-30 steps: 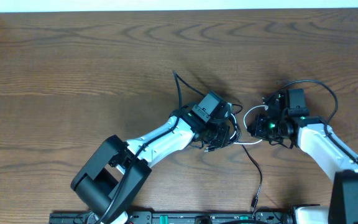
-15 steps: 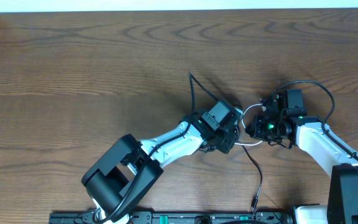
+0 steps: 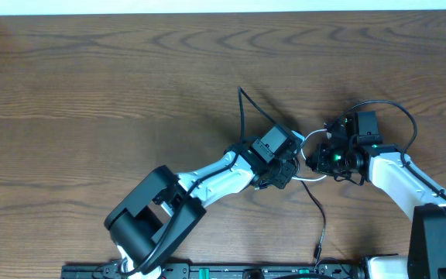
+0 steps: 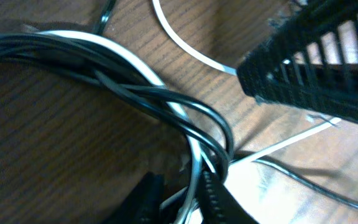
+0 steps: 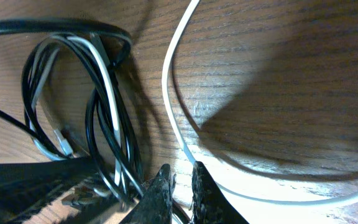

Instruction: Untangle cables

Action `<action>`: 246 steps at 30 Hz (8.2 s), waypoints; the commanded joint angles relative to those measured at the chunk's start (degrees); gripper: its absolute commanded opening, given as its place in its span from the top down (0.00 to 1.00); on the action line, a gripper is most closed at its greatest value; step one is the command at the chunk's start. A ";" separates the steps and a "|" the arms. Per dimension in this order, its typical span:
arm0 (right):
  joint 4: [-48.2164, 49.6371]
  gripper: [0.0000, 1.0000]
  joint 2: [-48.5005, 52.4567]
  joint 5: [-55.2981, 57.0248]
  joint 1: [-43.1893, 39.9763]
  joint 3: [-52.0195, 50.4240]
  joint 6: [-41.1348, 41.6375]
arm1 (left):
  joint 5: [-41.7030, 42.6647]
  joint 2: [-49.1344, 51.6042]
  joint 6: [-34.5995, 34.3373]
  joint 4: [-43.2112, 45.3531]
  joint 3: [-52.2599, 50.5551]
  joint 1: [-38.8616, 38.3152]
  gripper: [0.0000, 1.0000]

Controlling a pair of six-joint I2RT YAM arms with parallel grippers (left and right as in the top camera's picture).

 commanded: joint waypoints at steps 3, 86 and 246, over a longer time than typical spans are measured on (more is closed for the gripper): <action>-0.57 0.91 0.15 -0.57 0.46 -0.31 -0.94 | -2.27 3.45 -1.16 1.03 -0.46 0.17 0.92; 0.68 0.67 -0.83 -12.13 0.46 1.22 1.44 | -23.91 -16.94 1.79 -0.13 1.20 2.49 0.38; 7.17 0.60 -1.51 28.83 13.16 1.36 -6.05 | -6.29 3.61 -10.19 -11.80 8.15 9.25 0.56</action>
